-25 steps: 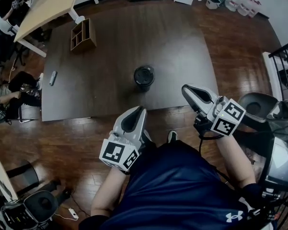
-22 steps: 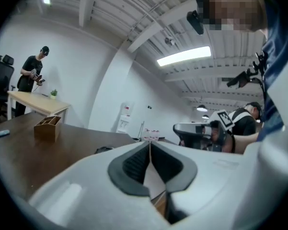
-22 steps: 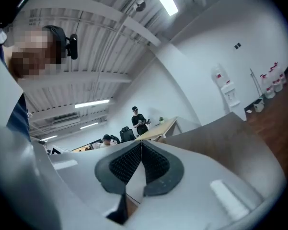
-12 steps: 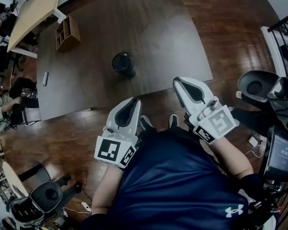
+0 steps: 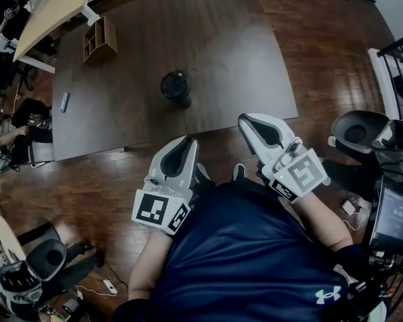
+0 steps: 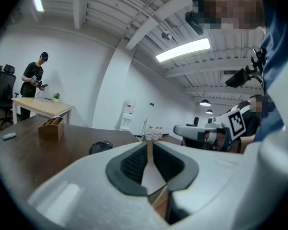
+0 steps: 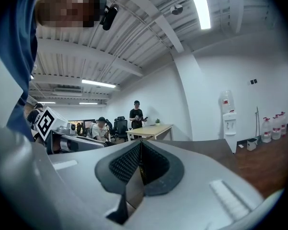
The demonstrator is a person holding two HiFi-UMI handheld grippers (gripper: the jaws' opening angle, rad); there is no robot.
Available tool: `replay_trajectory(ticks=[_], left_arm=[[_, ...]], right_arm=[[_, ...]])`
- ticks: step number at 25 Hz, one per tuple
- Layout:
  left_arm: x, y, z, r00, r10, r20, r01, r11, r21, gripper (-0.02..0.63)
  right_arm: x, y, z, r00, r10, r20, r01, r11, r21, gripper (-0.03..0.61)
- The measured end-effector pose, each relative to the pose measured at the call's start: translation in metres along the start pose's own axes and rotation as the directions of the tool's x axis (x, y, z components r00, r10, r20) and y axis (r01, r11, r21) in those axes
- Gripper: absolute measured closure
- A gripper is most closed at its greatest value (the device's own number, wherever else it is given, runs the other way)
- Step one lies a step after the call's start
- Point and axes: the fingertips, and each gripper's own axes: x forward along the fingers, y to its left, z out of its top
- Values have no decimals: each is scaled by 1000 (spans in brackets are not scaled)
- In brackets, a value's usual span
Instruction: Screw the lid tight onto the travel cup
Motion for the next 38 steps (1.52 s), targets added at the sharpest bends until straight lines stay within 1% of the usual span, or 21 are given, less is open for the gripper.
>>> replay_trajectory(ticks=[5,14,19,23,28,31,32,33,34,35,36,37,38], left_arm=[[-3,4,-4,1000,5,17,-5,1000,-3,575],[-3,21,4,1000,7,7,-7,1000,-9,575],[0,8,3,1000,8,3,-8,1000,-1,575],[3,6,3,1000,0,-1,0,1000,2,575],[1,26,-4,999,34,2,-34,999,14,565],[4,55,-20,998,64,-8,-64,997,32,532],[6,66,-25,997,77,-17,-76,996,36,514],[8,78,-30,996,89,-27,-87,995,43,494],[12,89,-35,994,97,-39,-95,994,52,474],[16,99,-41,993,101,-54,-98,993,67,448],[22,109,-48,992,102,-71,-95,991,89,429],[29,119,-57,990,103,-92,-91,988,123,421],[37,131,-68,987,107,-118,-86,982,168,417]], right_arm=[[4,4,-3,1000,14,-8,-14,1000,-3,566],[22,9,-3,1000,15,-22,-15,1000,-8,566],[8,6,-2,1000,18,-19,-19,1000,-11,566],[11,2,-3,999,16,-30,-16,1000,-19,566],[36,-2,-13,995,59,-82,-63,997,-46,565],[66,-6,-23,985,95,-143,-110,989,-96,563],[79,-7,-28,978,112,-176,-134,984,-114,555],[93,-7,-34,966,133,-220,-165,977,-136,520],[108,-6,-42,949,156,-275,-206,965,-163,463],[123,-4,-50,925,180,-336,-255,947,-196,403],[137,0,-57,895,201,-398,-312,920,-237,359],[150,5,-63,860,218,-461,-375,883,-283,329],[162,9,-71,819,228,-526,-443,835,-328,314]])
